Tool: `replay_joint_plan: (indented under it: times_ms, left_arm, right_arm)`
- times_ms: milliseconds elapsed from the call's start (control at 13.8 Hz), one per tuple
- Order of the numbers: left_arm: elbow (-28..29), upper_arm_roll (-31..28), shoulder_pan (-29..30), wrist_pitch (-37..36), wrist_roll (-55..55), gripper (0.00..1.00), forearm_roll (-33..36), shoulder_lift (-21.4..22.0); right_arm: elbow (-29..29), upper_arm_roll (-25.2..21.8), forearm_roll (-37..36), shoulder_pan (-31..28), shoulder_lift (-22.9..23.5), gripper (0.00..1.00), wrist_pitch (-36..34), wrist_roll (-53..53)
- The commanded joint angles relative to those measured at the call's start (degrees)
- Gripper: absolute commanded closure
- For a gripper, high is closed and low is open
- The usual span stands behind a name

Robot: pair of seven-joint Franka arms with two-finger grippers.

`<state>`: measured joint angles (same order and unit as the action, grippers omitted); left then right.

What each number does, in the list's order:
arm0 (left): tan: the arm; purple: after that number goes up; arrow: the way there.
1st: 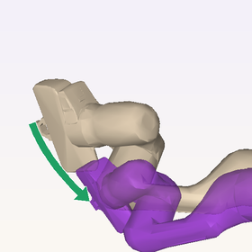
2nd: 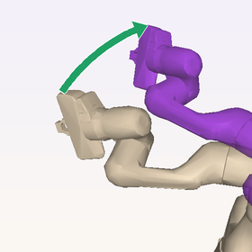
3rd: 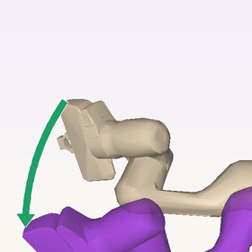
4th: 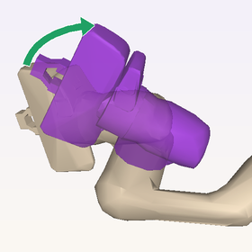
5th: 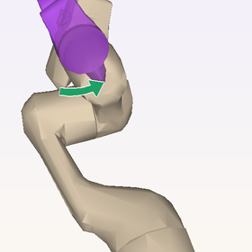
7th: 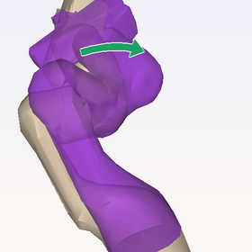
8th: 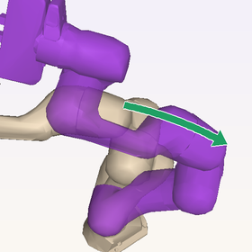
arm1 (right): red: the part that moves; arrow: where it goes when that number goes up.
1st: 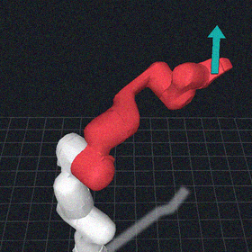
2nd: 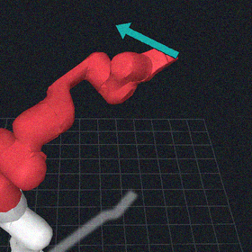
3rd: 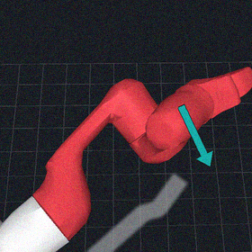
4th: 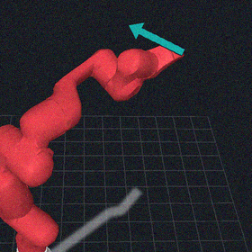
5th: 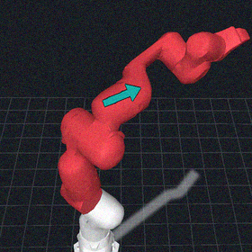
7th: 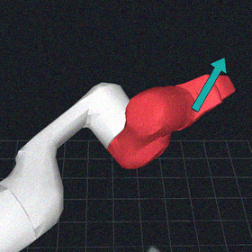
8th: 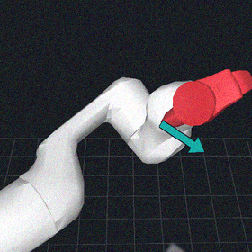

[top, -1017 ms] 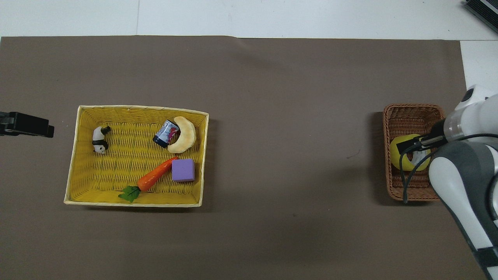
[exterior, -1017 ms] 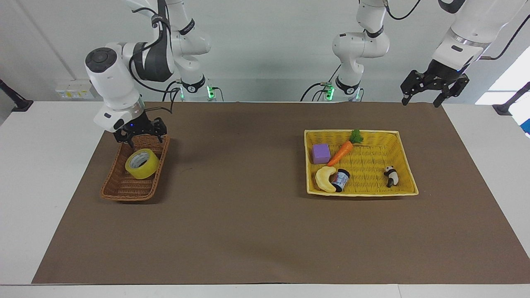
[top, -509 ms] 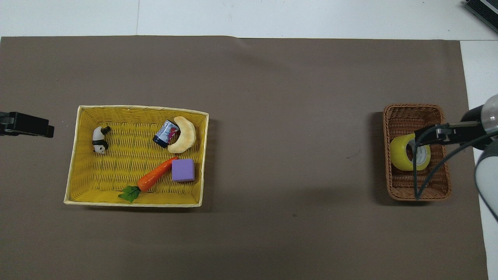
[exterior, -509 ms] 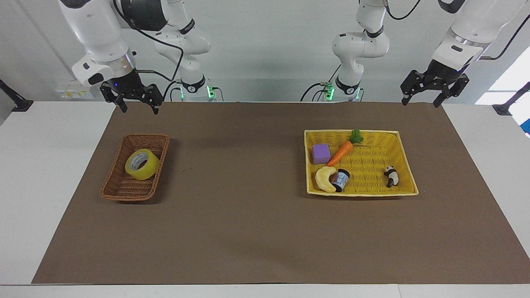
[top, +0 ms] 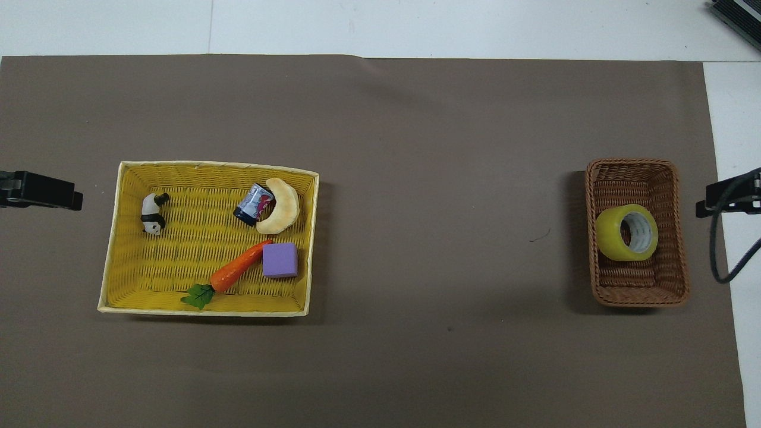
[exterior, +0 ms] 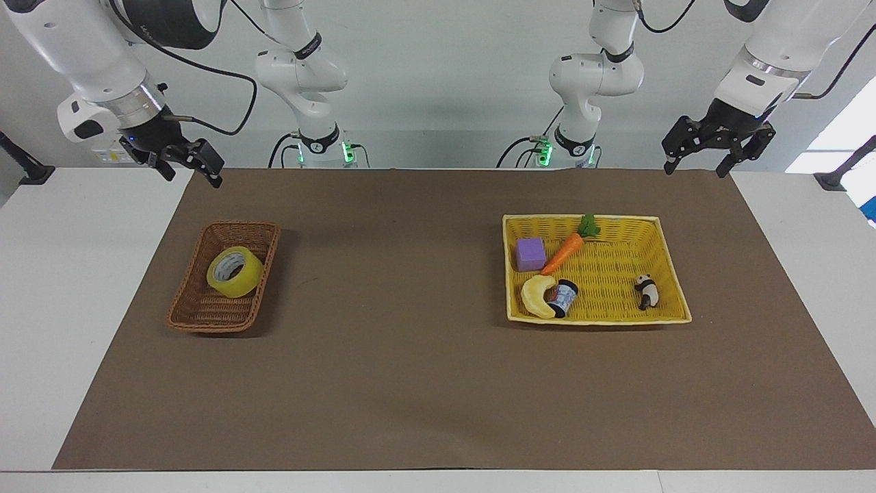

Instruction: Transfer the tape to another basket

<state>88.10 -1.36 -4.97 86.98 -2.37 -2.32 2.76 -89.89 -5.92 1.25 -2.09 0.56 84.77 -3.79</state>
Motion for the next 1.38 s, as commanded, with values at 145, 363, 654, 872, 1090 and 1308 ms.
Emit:
replay_joint_plan:
  times_ms: [145, 363, 654, 872, 1090, 1308]
  left_arm:
    - [-0.3, 0.3, 0.5, -0.9, -0.6, 0.00, 1.1, 0.1]
    - [-0.3, 0.3, 0.5, -0.9, -0.7, 0.00, 1.1, 0.1]
    - [-0.3, 0.3, 0.5, -1.0, -0.6, 0.00, 1.1, 0.1]
    - [-0.3, 0.3, 0.5, -0.9, -0.6, 0.00, 1.1, 0.1]
    - [-0.3, 0.3, 0.5, -1.0, -0.6, 0.00, 1.0, 0.1]
    - [-0.3, 0.3, 0.5, -1.0, -0.6, 0.00, 1.1, 0.1]
  right_arm:
    - [5.4, 0.6, 0.8, 0.2, -0.7, 0.00, -5.0, 0.0]
    - [6.8, 1.3, 0.7, 0.3, -4.5, 0.00, -6.3, -0.2]
    - [2.7, 1.0, -1.2, 2.2, -7.0, 0.00, -3.6, -0.1]
    - [2.8, 1.4, -2.2, 3.0, -7.1, 0.00, -3.6, -0.1]
    - [1.9, 1.4, -2.5, 3.0, -7.6, 0.00, -3.5, 6.5]
    - [1.9, 1.4, -2.3, 3.0, -7.7, 0.00, -4.6, 7.0]
